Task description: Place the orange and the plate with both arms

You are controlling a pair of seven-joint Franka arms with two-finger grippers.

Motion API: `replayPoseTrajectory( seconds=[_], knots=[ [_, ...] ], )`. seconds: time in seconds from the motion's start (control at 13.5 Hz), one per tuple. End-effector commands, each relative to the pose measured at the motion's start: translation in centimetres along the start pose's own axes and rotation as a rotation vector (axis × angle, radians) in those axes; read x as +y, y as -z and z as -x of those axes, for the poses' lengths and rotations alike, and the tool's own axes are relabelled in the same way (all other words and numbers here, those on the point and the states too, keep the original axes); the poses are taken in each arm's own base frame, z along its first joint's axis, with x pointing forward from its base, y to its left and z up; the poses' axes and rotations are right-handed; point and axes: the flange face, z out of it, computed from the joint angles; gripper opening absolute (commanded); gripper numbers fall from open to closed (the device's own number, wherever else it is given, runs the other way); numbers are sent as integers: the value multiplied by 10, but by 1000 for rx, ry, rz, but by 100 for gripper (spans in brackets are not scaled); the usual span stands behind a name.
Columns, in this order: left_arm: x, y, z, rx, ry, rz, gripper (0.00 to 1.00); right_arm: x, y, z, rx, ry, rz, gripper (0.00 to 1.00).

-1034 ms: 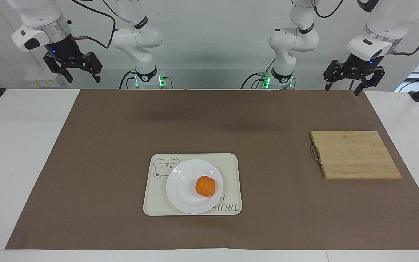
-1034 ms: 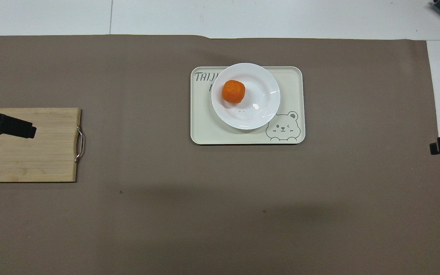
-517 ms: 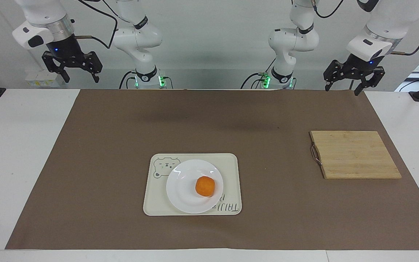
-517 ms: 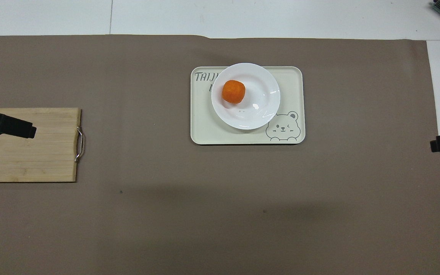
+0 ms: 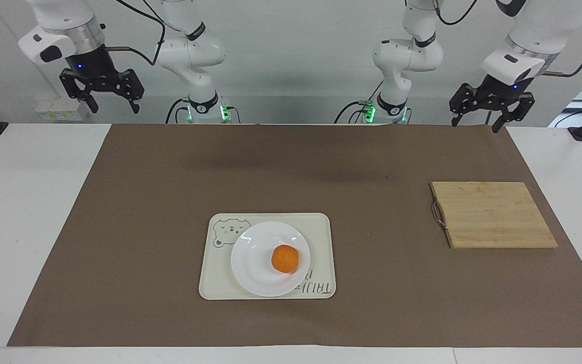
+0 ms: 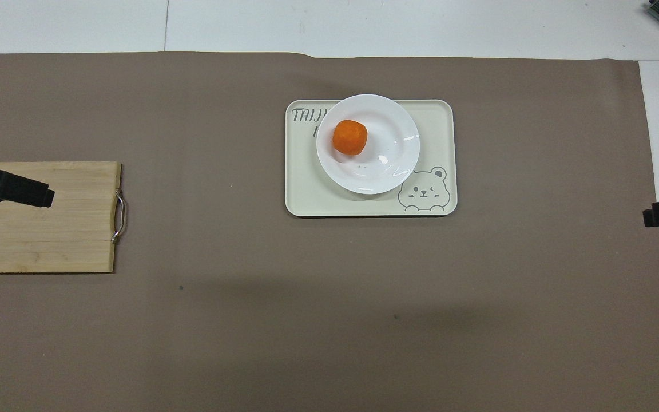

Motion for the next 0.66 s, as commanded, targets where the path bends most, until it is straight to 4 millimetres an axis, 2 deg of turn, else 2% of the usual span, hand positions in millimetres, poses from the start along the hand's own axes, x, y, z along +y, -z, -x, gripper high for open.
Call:
replayPoseTrajectory(
  seconds=[0.0,0.59],
  knots=[
    [-3,6,3,-1,-2,-10,100,0,3,3,2,-11,-33,100],
    [-3,6,3,-1,-2,-10,100,0,3,3,-3,-11,-35,100]
  ],
)
